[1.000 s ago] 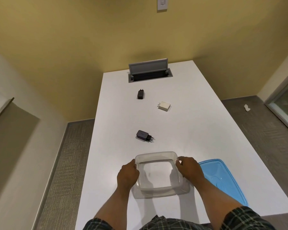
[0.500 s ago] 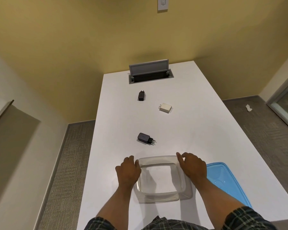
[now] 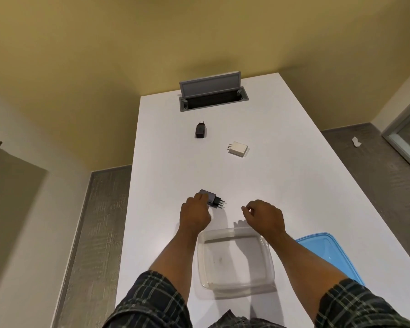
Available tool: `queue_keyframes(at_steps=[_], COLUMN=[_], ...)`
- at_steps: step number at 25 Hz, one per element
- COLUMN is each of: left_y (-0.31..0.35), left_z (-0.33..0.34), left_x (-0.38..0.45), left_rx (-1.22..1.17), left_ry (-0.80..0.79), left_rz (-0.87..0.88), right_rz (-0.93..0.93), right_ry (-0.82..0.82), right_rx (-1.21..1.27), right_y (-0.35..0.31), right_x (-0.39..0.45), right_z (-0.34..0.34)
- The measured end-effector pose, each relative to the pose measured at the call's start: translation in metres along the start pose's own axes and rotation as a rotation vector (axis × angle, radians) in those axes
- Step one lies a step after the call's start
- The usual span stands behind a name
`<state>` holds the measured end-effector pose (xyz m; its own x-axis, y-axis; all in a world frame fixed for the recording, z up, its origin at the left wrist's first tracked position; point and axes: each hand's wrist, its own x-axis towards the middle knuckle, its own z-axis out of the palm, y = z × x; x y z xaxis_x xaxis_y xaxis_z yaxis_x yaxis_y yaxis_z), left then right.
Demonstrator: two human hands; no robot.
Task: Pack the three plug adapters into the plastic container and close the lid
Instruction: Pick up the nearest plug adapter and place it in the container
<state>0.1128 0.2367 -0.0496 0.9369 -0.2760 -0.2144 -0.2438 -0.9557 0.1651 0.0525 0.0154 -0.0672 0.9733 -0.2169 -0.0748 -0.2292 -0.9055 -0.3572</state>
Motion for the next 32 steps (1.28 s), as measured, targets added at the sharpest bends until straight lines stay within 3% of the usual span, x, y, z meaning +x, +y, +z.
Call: queue_keyframes(at_steps=[6,12,22,32], left_y=[-0.006,-0.005,-0.002,0.002], left_z=[0.008,0.013,0.028,-0.014], left_x=[0.040,0.069,0.060,0.027], left_rx=[0.171,0.344,0.432,-0.046], left_ry=[-0.153,-0.234,-0.145,0.010], left_rz=[0.135,0.199,0.177,0.021], right_rz=[-0.498,-0.476,-0.501,-0.489], right_ry=[-0.130,-0.156,-0.225,0.028], right_rx=[0.033,0.082,0.074,-0.088], right_y=[0.012,0.031,0.031,0.043], right_x=[0.002,0.000,-0.002,-0.028], right_z=[0.005,0.002,0.006,-0.009])
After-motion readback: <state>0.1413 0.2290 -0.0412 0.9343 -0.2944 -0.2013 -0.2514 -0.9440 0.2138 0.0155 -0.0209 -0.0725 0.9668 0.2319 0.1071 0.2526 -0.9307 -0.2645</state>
